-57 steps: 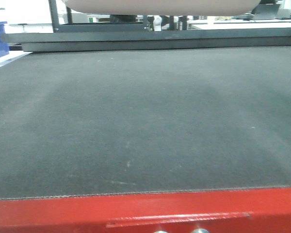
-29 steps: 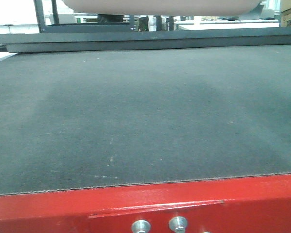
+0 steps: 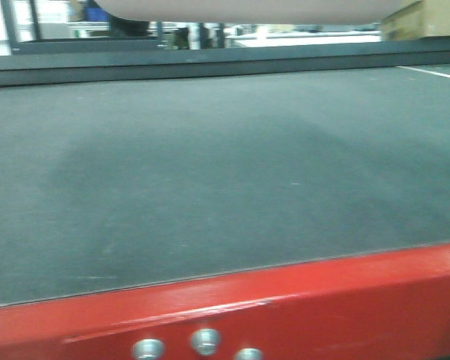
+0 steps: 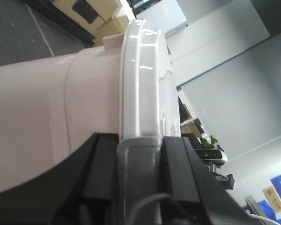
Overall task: Grab white bin and place on right shelf
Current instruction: 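Hold the bin raised with both grippers while backing away from the table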
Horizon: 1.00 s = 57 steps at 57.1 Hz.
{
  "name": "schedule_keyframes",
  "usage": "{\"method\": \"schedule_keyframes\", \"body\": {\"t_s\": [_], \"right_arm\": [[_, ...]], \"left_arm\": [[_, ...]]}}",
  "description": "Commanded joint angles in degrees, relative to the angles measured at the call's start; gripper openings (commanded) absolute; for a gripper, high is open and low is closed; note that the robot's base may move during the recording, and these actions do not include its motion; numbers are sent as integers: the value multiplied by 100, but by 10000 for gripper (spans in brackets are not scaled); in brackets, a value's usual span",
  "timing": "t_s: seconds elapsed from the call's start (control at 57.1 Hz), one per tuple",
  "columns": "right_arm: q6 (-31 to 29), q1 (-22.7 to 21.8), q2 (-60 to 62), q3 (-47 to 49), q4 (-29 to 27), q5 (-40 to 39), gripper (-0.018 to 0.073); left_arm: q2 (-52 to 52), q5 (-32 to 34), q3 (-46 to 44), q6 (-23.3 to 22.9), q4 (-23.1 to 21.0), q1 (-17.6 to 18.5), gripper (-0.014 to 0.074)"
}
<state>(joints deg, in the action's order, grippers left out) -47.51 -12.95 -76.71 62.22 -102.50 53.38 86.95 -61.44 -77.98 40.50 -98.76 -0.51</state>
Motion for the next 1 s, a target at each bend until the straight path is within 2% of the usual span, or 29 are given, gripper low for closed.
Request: {"method": "schedule_keyframes", "body": {"t_s": [0.0,0.98], "right_arm": [[-83,111,209,189,-696,497,58],[-83,111,209,189,-696,380,58]], "left_arm": [[-290,-1468,-188,6,-602,199,-126],[-290,-1455,-188,6,-602,178,-126]]}}
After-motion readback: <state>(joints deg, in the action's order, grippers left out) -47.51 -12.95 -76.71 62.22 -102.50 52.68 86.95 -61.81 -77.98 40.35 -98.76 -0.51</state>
